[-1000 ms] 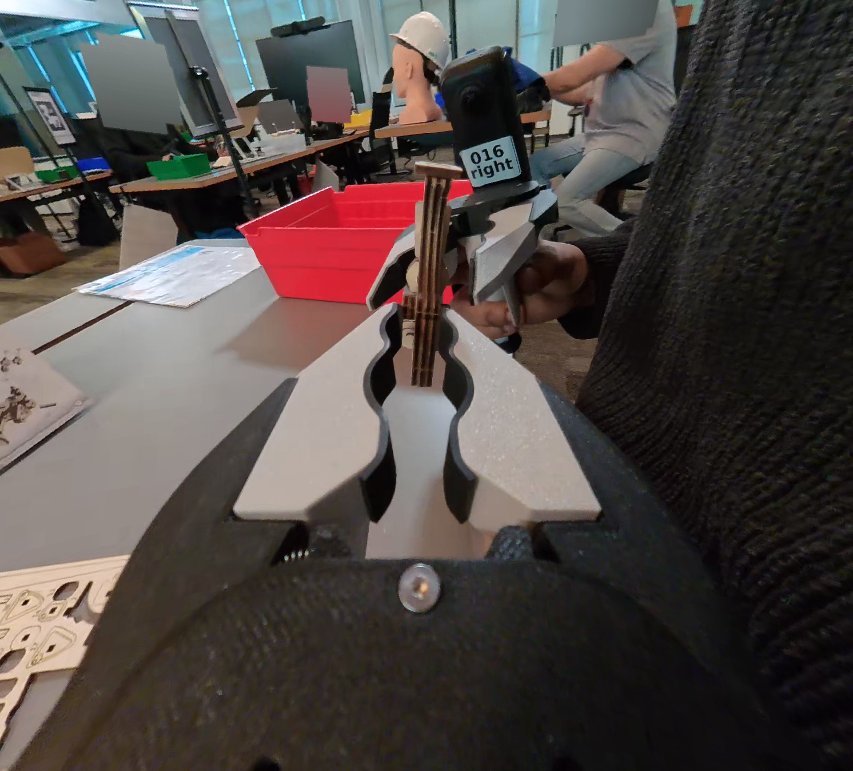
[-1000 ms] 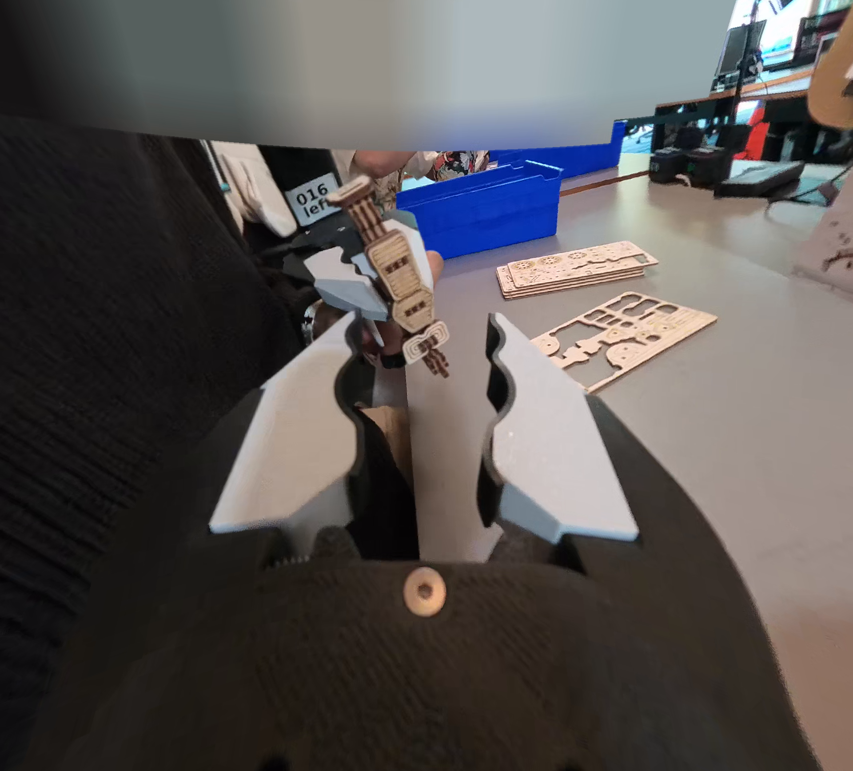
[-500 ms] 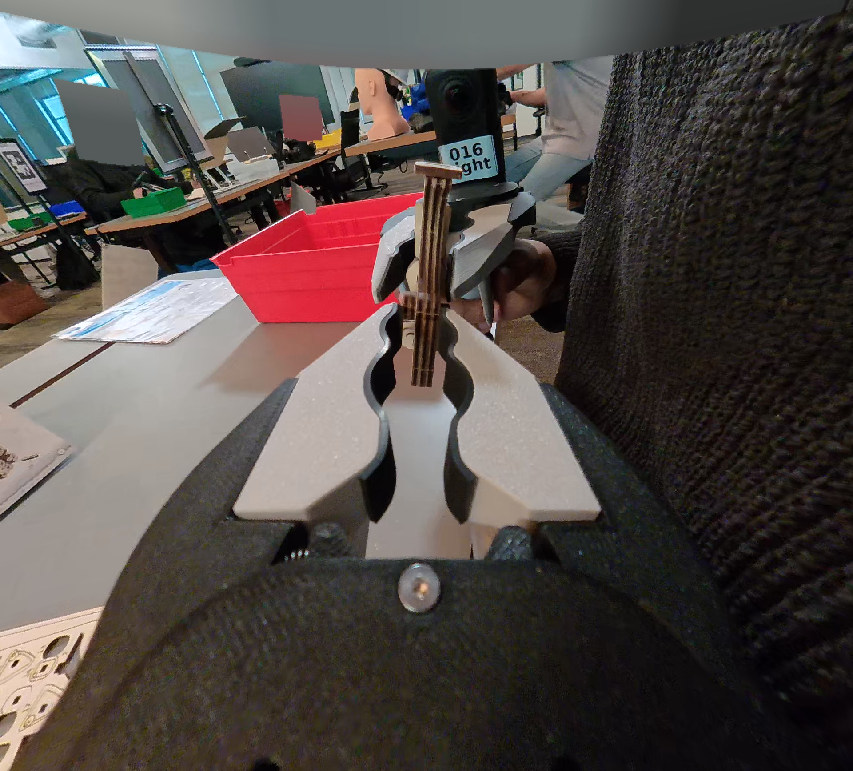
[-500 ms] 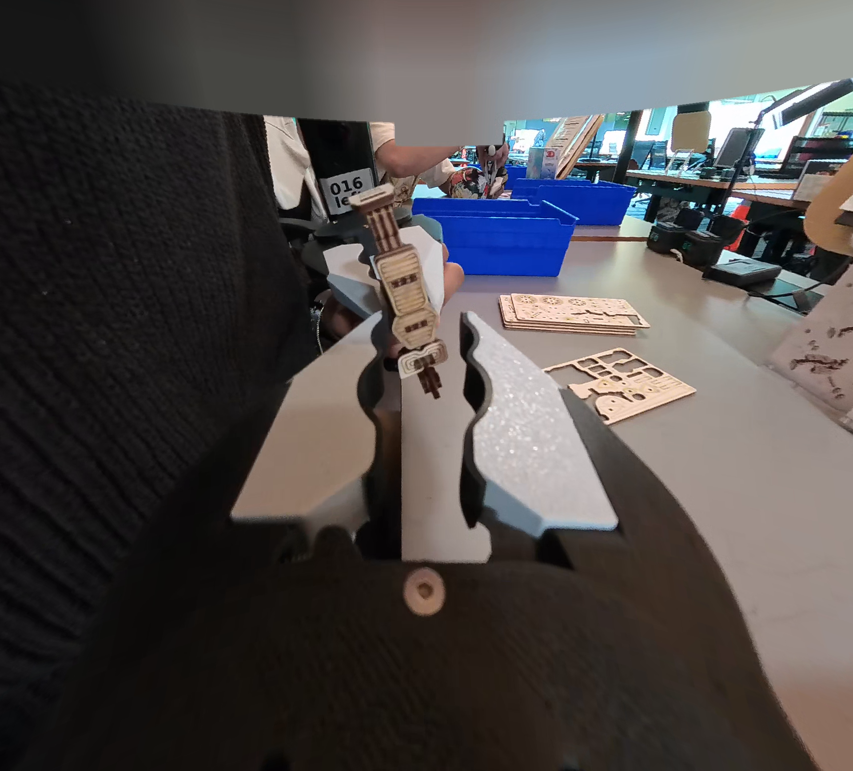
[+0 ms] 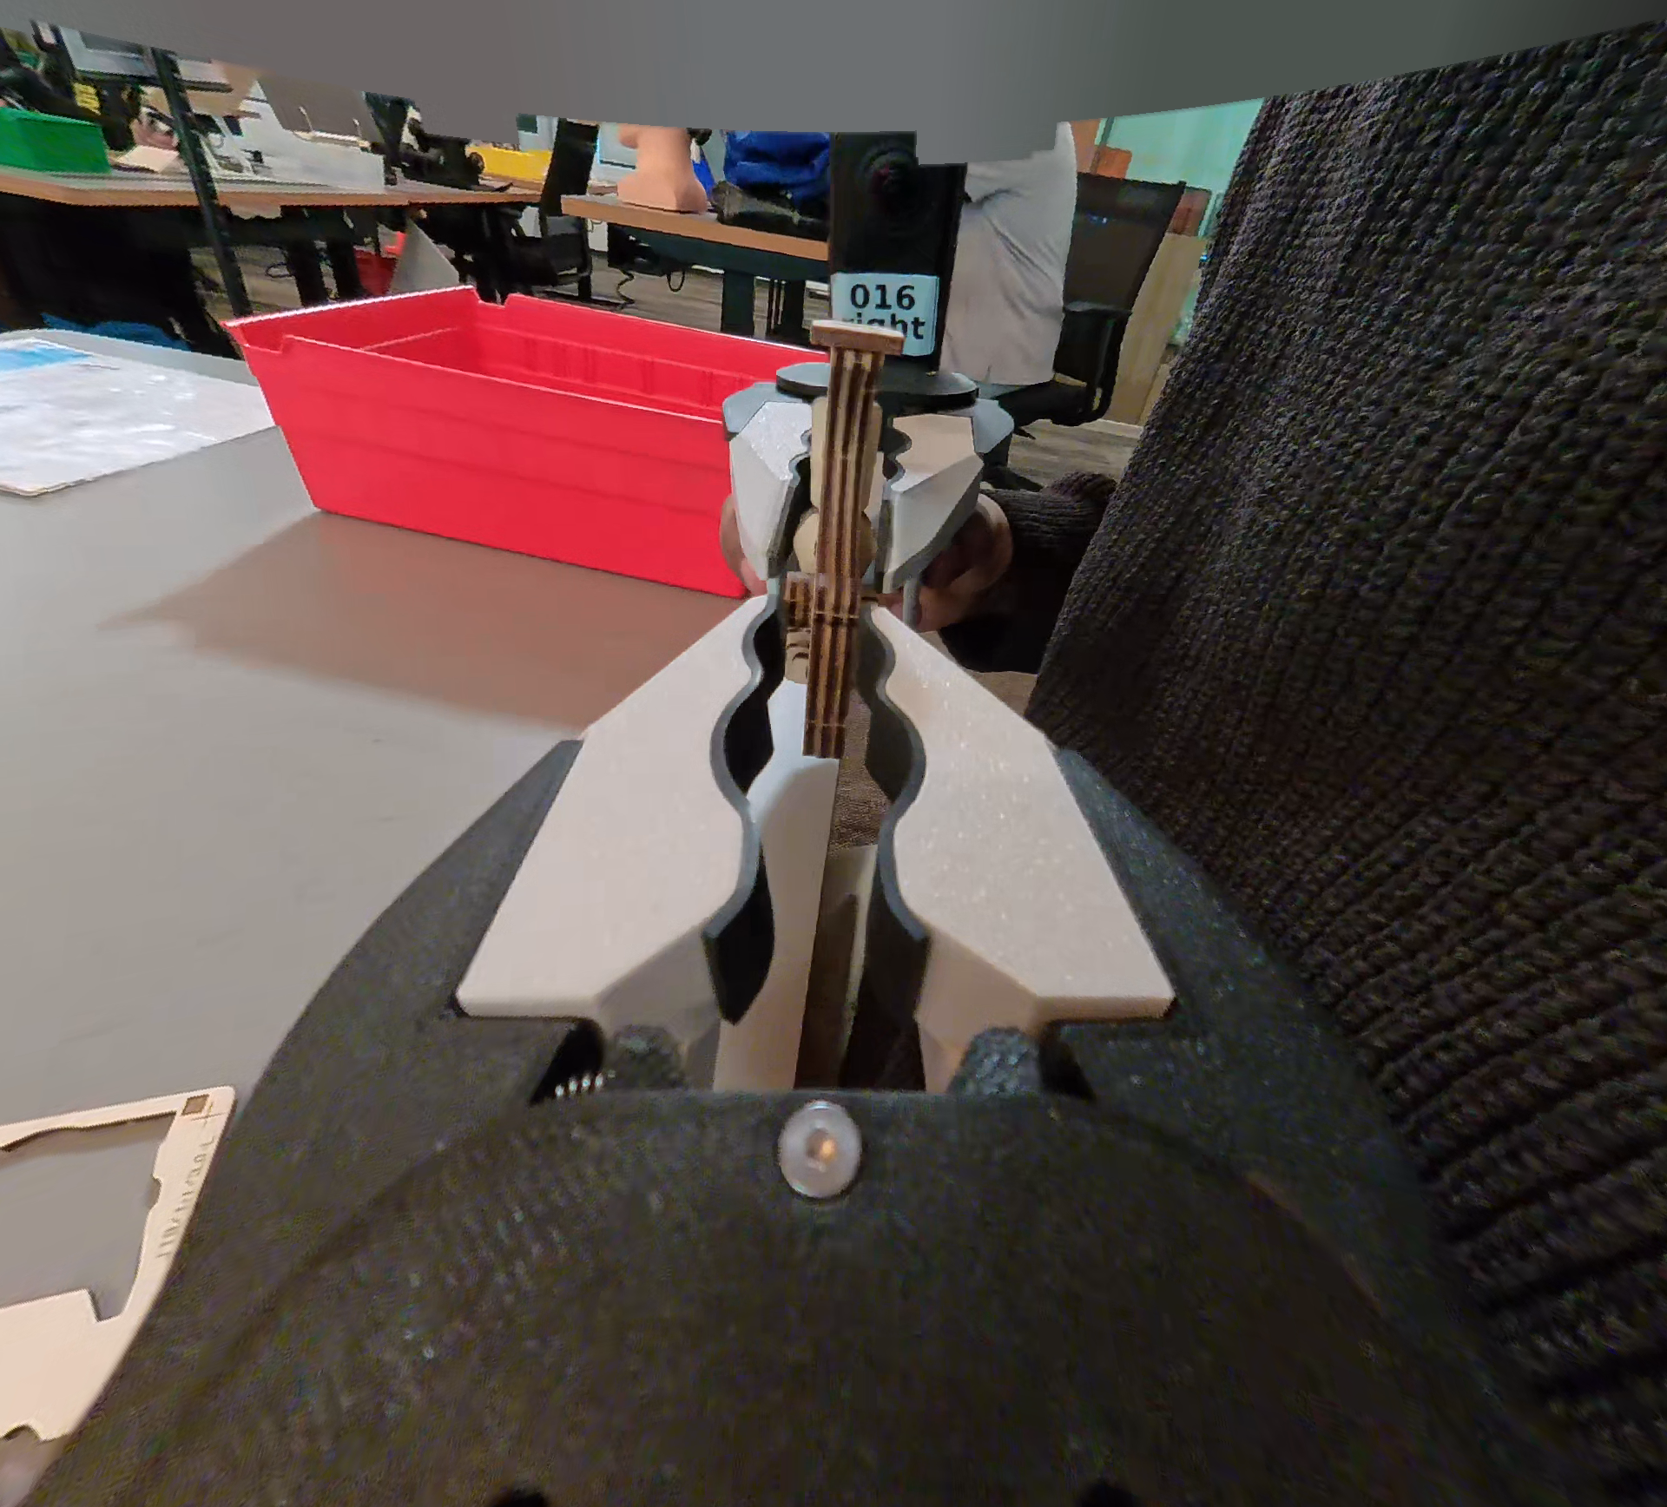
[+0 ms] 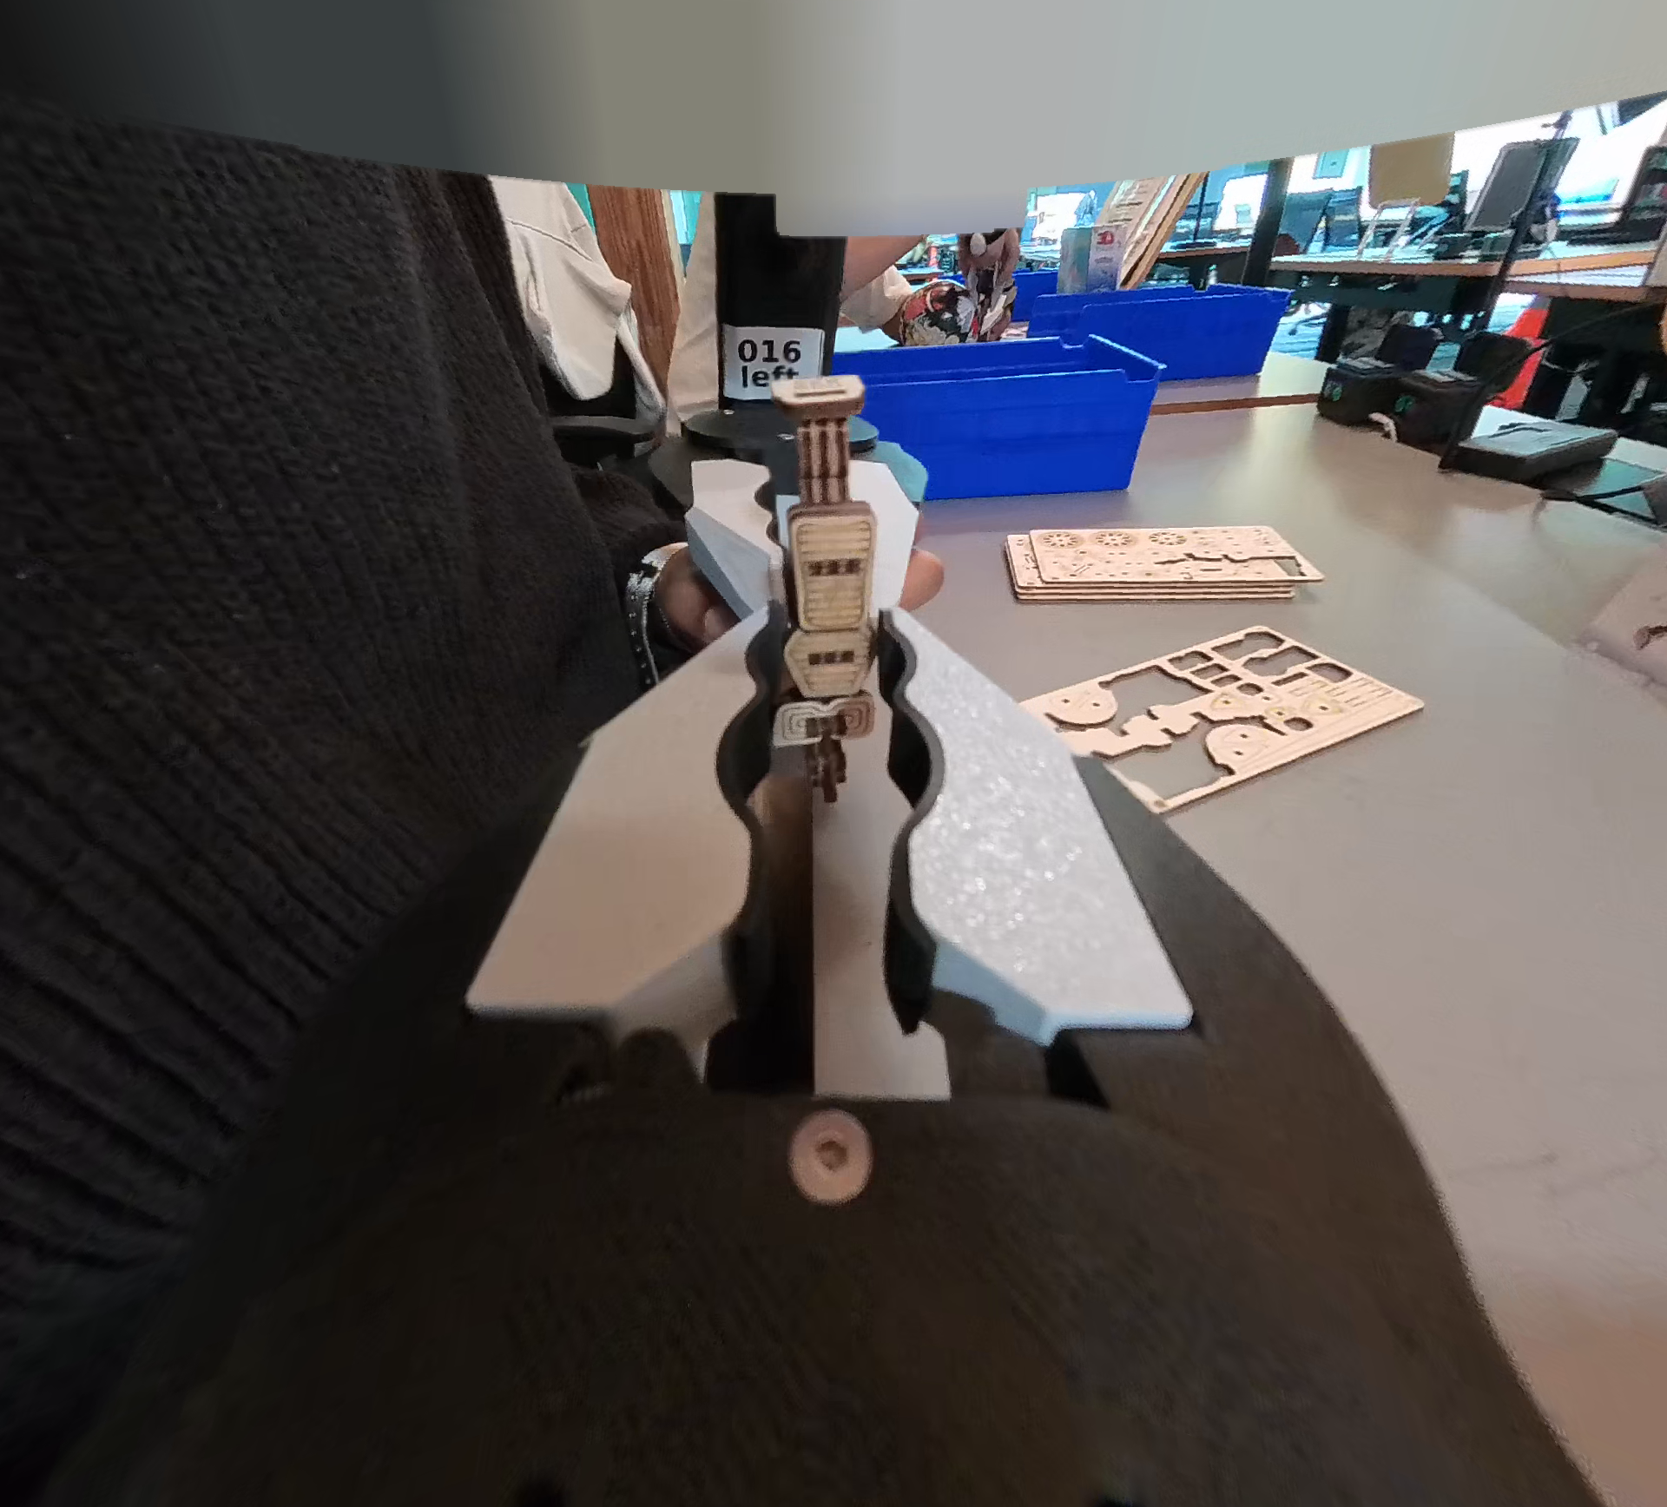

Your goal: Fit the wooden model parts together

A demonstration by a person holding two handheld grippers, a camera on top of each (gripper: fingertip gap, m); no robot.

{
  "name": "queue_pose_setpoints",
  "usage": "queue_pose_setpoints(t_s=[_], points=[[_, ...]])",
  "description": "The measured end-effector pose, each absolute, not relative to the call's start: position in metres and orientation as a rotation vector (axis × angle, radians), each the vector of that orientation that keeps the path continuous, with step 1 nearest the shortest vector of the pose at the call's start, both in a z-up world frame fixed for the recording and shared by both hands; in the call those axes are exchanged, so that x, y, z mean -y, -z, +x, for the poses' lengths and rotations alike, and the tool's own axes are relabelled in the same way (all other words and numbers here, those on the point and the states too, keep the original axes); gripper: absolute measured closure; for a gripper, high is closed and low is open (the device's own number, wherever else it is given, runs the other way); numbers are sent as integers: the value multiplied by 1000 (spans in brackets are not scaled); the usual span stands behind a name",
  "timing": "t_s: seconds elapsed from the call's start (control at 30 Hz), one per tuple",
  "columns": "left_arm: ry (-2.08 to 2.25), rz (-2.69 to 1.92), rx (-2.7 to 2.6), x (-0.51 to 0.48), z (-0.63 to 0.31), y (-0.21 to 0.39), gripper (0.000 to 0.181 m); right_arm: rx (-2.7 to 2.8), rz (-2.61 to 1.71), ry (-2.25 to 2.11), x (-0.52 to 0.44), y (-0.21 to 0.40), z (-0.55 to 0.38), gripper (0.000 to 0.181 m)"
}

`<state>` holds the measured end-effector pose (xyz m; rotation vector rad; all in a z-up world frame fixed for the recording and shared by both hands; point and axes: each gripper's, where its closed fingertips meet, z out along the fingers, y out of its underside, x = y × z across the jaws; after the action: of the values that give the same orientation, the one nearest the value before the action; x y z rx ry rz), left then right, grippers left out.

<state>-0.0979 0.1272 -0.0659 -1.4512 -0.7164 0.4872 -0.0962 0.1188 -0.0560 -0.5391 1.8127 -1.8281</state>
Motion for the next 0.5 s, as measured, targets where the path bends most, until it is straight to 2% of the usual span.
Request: queue_pose_setpoints(t_s=[0.5], points=[[-325, -1387, 756, -129, -98, 68, 167, -1769, -499, 1727, -122, 59, -95, 161]])
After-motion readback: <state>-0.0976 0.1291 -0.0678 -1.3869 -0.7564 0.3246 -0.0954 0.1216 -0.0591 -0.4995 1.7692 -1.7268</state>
